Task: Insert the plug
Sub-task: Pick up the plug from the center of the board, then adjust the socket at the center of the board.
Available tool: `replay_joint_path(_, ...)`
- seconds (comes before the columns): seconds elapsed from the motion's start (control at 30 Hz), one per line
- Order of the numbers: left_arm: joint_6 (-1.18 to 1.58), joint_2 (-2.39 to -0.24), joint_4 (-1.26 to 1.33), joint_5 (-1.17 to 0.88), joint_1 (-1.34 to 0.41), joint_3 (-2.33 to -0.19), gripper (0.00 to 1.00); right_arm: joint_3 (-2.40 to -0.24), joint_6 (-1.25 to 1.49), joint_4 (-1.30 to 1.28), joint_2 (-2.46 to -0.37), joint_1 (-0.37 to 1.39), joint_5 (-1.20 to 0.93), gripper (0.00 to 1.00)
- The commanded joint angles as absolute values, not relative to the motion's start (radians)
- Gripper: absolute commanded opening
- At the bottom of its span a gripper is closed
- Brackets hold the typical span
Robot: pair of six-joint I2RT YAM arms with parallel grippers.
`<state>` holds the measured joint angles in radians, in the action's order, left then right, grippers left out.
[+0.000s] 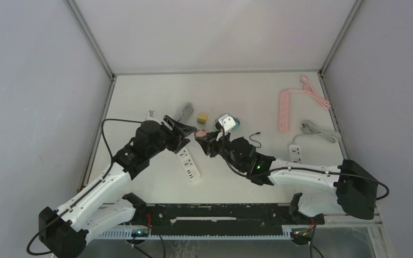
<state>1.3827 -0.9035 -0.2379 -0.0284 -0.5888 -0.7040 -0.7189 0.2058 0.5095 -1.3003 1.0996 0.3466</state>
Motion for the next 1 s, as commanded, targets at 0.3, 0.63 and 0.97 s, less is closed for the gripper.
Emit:
replay_joint_path(0.3, 0.940, -0.859, -0.505, 0.013, -0.426, -0.613, 0.69, -0.749, 0.288, 0.202, -1.098, 1.088, 0.381, 0.00)
replay_joint_path(0.63, 0.801, -1.029, -0.316, -0.186, -0.294, -0.538, 0.62, -0.763, 0.324, -0.036, -0.997, 1.088, 0.383, 0.00)
replay_joint_path(0.97, 0.796, -1.228, -0.173, -0.328, -0.265, -0.519, 0.50, -0.763, 0.350, -0.123, -0.966, 1.086, 0.381, 0.00)
